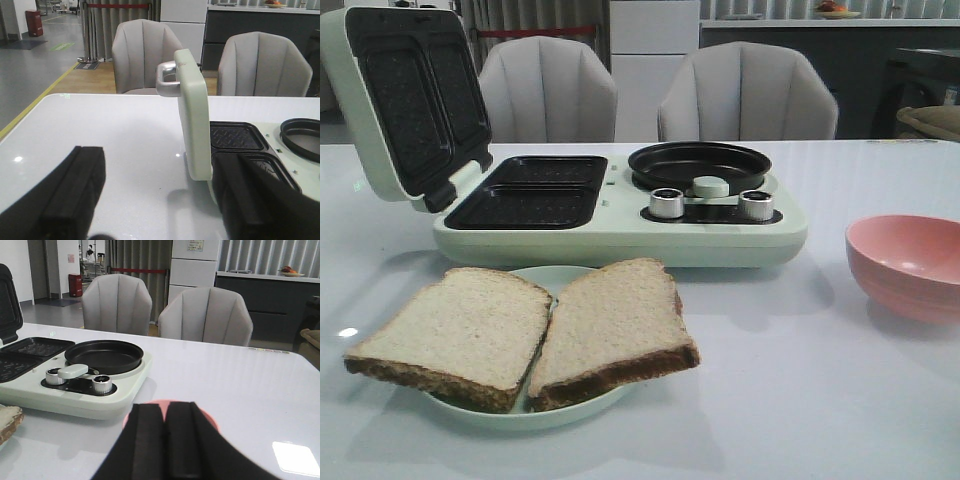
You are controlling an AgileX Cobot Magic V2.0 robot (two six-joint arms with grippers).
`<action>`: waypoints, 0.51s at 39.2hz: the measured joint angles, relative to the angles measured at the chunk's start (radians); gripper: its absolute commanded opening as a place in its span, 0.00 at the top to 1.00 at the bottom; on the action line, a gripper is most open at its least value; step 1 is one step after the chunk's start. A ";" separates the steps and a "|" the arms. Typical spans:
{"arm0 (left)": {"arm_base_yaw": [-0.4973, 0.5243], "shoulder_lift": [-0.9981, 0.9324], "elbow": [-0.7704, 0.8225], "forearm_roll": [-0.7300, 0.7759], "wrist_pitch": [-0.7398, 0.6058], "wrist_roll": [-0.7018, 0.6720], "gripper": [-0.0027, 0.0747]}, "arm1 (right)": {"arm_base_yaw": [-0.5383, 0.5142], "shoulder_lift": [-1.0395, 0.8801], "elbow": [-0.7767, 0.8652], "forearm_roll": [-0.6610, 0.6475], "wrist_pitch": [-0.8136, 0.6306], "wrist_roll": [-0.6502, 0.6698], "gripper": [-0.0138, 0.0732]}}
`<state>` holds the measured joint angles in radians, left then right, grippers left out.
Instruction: Make breakfast with bread and shrimp
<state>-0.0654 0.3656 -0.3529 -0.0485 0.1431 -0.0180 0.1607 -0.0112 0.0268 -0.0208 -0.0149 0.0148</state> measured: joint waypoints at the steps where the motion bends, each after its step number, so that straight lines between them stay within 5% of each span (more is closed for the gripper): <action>1: 0.000 0.000 0.000 0.002 0.000 0.000 0.26 | 0.000 0.000 0.000 0.000 0.000 0.000 0.71; 20: -0.091 0.000 0.000 0.101 0.034 0.006 0.26 | 0.000 0.000 0.000 0.000 0.000 0.000 0.71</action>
<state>-0.1566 0.3656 -0.3529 0.0529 0.1767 -0.0122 0.1607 -0.0112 0.0268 -0.0208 -0.0149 0.0148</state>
